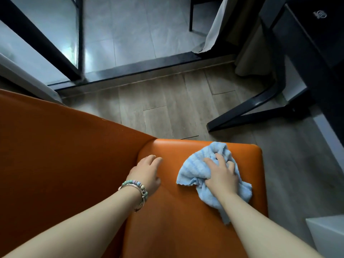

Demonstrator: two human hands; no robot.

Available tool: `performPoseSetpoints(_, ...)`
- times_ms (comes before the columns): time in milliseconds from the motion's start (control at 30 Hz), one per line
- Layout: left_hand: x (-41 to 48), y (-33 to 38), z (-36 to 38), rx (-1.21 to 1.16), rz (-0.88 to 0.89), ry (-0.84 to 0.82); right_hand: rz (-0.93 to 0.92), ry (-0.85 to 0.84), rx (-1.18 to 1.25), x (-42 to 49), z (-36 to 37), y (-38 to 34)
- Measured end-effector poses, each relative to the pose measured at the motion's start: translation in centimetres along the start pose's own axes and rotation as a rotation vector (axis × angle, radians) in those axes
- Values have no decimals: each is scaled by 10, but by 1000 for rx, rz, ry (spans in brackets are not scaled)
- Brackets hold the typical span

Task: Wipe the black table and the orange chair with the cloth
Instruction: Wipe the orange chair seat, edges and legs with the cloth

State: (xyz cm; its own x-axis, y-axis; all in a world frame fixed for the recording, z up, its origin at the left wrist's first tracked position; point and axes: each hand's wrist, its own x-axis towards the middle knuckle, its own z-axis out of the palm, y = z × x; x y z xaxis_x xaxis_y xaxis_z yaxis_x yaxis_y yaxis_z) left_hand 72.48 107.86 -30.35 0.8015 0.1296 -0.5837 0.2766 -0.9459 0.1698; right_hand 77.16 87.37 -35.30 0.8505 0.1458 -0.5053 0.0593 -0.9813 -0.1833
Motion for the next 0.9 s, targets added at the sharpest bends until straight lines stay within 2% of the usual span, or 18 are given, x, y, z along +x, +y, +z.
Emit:
performPoseSetpoints(100,-1,5,0,6,28,9,28,-7,91,-7,-9,-4)
performPoseSetpoints(300,1,-10,7,-60,30,86,85,171,172,-1,-14,-33)
performPoseSetpoints(467,-6,-41,38,-202,-16,121,42,143,201,-30,28,-79)
performPoseSetpoints(567,-24,-53,61,-262,-12,114,14,-19,51,-64,69,-87)
performPoseSetpoints(667,-46,-63,85,-262,-22,15,-243,-97,-161,-106,109,-87)
performPoseSetpoints(733,-56,-68,97,-255,-28,-43,-290,-67,-218,-110,120,-73)
performPoseSetpoints(767,-58,-69,101,-252,-32,-52,-282,10,-244,-102,118,-61)
performPoseSetpoints(800,-60,-71,103,-252,-39,-50,-202,101,-228,-92,111,-47)
performPoseSetpoints(900,-60,-71,104,-293,-76,-29,416,197,142,-67,81,-3)
